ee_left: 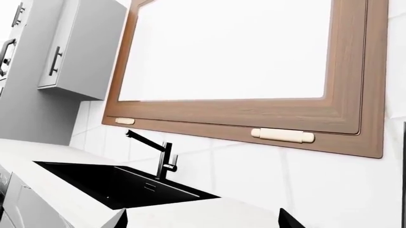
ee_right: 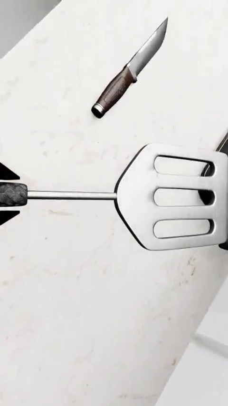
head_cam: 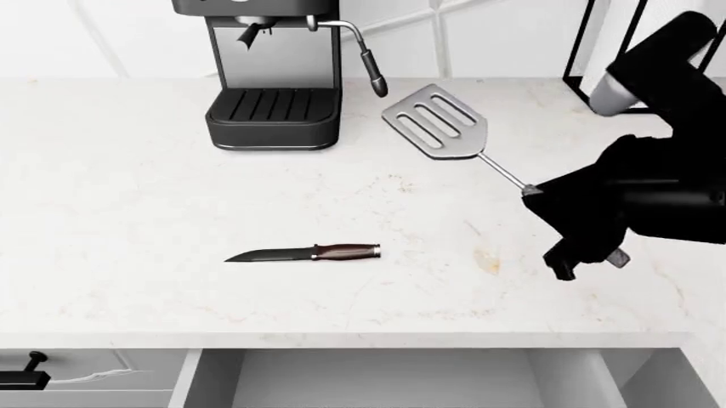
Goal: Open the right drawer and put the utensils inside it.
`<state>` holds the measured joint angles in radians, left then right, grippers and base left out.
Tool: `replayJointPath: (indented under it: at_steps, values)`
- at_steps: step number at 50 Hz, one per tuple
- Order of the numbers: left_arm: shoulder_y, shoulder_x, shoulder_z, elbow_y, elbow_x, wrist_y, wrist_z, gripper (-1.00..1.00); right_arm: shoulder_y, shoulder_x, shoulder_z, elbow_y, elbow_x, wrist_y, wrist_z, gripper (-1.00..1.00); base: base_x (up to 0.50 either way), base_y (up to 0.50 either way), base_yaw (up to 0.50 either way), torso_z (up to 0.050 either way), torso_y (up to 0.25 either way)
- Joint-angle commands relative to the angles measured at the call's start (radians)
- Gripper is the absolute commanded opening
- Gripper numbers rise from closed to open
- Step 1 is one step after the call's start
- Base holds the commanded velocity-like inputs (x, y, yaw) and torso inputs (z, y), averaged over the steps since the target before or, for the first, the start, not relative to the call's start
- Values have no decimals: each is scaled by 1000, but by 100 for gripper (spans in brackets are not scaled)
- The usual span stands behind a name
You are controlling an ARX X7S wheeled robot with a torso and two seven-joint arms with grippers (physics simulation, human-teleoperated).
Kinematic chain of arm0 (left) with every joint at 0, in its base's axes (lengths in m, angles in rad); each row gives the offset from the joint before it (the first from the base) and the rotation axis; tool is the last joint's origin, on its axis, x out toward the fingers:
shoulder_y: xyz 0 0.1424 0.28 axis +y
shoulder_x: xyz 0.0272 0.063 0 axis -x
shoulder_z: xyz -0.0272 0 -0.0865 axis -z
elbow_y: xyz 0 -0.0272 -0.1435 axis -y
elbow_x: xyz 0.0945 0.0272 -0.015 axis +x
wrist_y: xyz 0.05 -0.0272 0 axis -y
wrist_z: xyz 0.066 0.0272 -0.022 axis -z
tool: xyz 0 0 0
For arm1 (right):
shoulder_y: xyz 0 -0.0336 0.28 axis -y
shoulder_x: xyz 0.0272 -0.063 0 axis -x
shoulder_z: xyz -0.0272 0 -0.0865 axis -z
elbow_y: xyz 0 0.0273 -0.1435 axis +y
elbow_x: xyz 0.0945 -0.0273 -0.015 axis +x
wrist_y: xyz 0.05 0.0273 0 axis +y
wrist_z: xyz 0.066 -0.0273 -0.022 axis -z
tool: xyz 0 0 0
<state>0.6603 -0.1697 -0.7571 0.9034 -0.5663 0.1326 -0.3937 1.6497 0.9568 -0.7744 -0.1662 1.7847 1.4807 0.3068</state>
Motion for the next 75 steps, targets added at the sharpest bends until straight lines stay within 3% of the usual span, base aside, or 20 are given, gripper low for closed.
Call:
replayJointPath:
  at_steps: [1,7,24,48,75]
  values:
    - [-1,-1,1,-2,1,-1,-1,100,35,16,7,-77,-36,39,-154,-100,0,0,0,0,0]
    - [-1,-2,2,-1,4,-2,-2,100,4,56,-25,-249,-288,3,-389,-100,0,0,0,0,0]
    - [0,-3,4,1,7,-3,-5,100,-32,87,-77,-472,-461,-146,-619,-100,0,0,0,0,1]
    - [-1,-7,7,4,12,-7,-11,100,-101,108,-32,-515,-392,-269,-594,-100,0,0,0,0,0]
    - [6,-1,-2,1,1,4,-6,100,-73,3,-65,-625,-334,-264,-596,-100,0,0,0,0,0]
